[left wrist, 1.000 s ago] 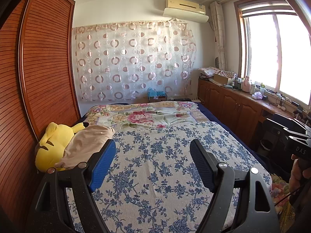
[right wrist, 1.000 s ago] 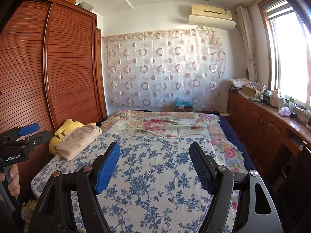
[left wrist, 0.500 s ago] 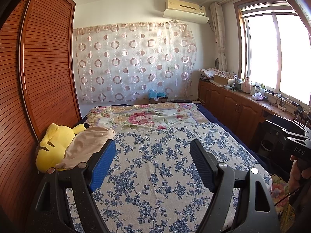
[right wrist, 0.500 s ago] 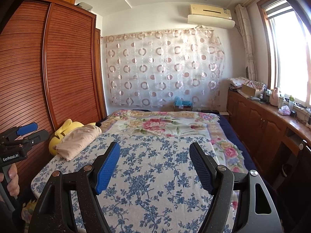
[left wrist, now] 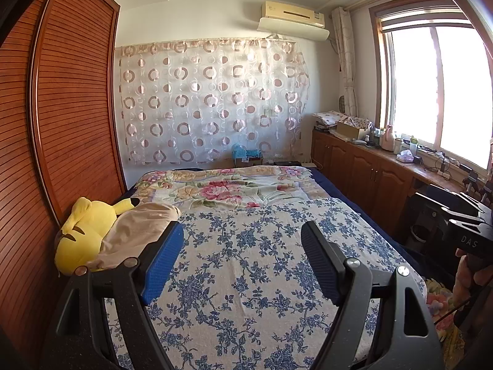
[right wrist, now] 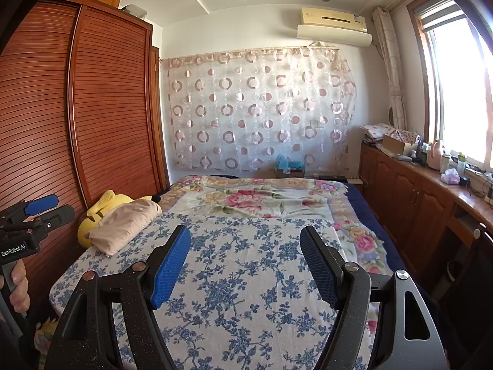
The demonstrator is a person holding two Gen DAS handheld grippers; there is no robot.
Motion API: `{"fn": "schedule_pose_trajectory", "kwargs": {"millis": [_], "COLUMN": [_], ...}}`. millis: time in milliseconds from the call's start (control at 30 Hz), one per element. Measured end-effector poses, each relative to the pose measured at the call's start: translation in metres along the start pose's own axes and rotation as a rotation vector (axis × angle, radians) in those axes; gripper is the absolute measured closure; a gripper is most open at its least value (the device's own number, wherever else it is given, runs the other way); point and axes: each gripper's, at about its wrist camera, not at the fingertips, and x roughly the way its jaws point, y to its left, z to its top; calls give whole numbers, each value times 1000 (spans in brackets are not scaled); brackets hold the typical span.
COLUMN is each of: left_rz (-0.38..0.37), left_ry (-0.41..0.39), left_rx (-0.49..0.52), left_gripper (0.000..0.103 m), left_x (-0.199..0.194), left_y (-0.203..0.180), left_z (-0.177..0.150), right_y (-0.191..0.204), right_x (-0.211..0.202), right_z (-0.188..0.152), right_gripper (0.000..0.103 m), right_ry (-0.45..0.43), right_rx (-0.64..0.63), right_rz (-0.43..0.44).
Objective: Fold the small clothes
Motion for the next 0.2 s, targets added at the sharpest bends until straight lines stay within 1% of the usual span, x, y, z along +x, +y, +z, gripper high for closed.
{"fn": "schedule_pose_trajectory", "kwargs": {"millis": [200], "left_rz": [1], "left_ry": [-5], "left_rx": [1], "left_gripper": [24], "left_x": [1], "left_y": [-1], "left_z": [1], "right_y": [0], "right_x": [0], "right_z": [-1], "right_gripper": [27], "right_ry": [0], "right_rx": [1], "right_rz": [1]}}
